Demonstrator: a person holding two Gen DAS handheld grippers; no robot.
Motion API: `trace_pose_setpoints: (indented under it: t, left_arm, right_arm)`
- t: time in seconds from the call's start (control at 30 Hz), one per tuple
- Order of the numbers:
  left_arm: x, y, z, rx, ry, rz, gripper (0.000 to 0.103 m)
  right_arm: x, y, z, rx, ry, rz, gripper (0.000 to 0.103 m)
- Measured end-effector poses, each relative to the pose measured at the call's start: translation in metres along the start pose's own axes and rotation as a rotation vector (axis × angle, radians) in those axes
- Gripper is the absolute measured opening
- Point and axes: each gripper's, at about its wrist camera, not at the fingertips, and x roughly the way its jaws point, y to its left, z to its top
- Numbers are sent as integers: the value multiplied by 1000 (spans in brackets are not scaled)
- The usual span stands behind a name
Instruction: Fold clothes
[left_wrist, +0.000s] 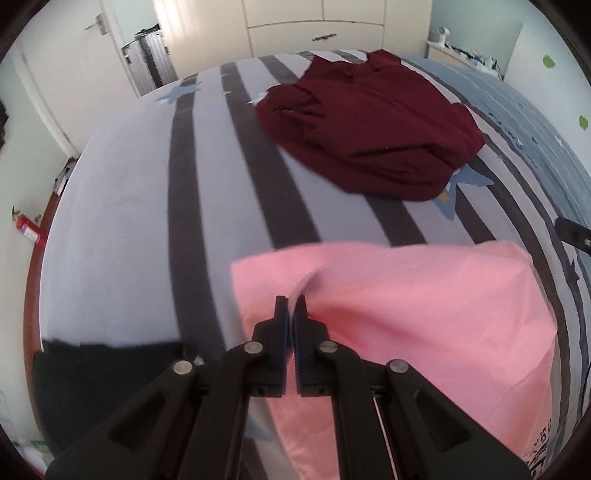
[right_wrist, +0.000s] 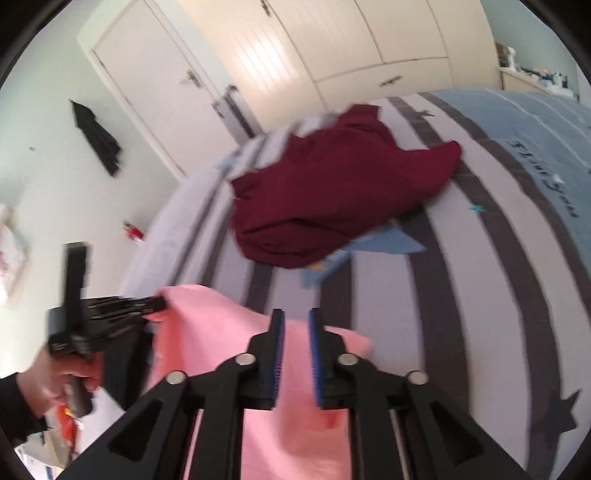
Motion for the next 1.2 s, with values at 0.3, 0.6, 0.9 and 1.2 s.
trace_pose_setpoints:
  t: [0.3, 0.6, 0.9, 1.2]
  left_arm:
    - [-21, 17, -58, -247, -20, -235, 33]
    - [9, 10, -62, -383, 51, -310, 49]
    - [28, 18, -51, -360, 25, -227, 2]
    - [1, 32, -22, -164, -38, -136, 2]
  right_arm:
    - [42, -22, -12, 19, 186, 41, 17]
    - [57, -9, -22, -29, 218, 34, 24]
    - [76, -25, -19, 108, 231, 59, 19]
    - [34, -11, -1, 14, 40, -26, 5]
